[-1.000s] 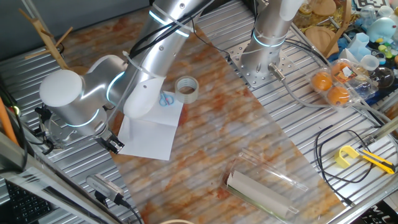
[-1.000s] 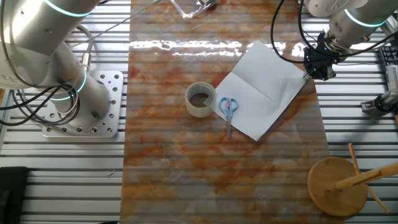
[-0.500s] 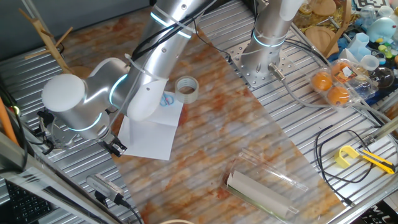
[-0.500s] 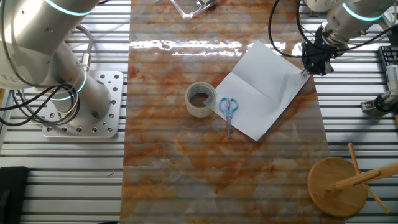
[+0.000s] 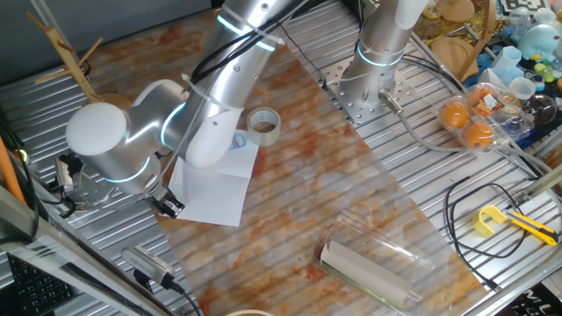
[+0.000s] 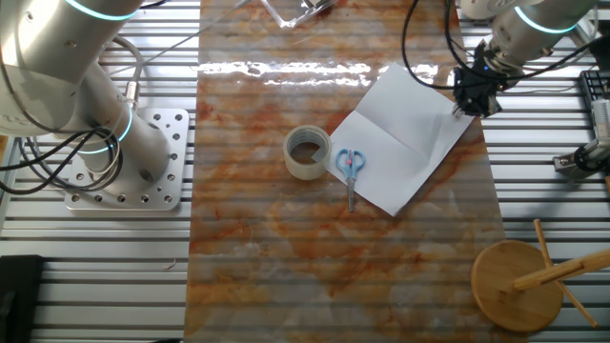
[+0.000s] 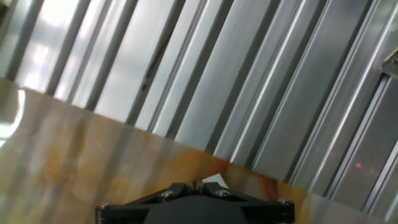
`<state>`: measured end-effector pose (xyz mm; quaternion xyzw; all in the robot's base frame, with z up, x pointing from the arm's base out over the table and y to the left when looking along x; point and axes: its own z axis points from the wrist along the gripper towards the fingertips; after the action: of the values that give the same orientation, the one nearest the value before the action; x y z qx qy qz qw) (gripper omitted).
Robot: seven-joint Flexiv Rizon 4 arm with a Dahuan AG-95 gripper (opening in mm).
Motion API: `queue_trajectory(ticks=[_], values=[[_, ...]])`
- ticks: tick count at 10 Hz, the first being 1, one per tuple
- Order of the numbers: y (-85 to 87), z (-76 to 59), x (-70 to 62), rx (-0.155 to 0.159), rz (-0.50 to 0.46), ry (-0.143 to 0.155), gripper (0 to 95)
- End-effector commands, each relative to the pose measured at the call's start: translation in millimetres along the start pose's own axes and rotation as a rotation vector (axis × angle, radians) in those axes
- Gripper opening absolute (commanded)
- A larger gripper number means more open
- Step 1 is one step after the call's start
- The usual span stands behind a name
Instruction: Unfold a piece of paper
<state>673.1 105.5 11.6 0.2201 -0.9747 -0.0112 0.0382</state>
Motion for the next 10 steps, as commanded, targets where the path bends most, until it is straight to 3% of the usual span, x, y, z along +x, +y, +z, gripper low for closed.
queue_trajectory(ticks=[1, 10], values=[[3.0, -0.7, 0.4, -0.001, 0.002, 0.003, 0.0], [39.0, -0.3, 11.6, 0.000, 0.037, 0.008, 0.0]])
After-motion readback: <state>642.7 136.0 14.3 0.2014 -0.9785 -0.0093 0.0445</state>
